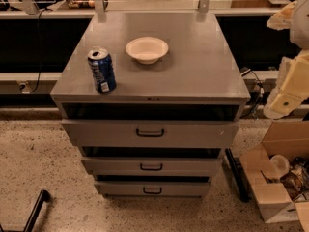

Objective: Open top drawer

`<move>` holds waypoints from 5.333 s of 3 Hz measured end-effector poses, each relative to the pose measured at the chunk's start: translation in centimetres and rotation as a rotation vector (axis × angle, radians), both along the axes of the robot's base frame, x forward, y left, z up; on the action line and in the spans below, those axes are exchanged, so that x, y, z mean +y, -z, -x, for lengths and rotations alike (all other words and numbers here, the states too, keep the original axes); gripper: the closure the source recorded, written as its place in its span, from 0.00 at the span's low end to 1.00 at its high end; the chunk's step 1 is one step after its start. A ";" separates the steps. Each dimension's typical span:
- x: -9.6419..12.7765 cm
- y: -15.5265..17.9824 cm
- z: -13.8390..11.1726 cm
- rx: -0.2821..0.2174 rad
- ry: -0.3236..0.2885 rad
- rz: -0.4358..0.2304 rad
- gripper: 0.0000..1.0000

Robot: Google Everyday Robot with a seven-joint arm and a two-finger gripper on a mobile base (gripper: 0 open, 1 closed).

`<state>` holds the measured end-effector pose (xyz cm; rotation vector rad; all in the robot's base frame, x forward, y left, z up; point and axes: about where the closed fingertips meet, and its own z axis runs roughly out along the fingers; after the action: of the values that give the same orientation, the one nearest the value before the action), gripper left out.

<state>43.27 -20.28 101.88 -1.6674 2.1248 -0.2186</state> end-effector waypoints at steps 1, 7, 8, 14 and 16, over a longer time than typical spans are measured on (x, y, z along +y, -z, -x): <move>0.0 0.0 0.0 0.000 0.000 0.000 0.00; 2.7 14.9 -4.2 -0.085 -0.027 -0.016 0.00; 4.0 17.8 -3.7 -0.052 -0.102 -0.068 0.00; 9.4 32.9 -8.5 0.048 -0.191 -0.178 0.00; 9.2 35.4 -10.7 0.075 -0.179 -0.181 0.00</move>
Offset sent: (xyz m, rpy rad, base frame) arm 0.0229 0.0333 -0.0581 -0.0174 0.0979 0.0549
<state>53.99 -11.11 66.51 -1.7683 1.9679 0.0890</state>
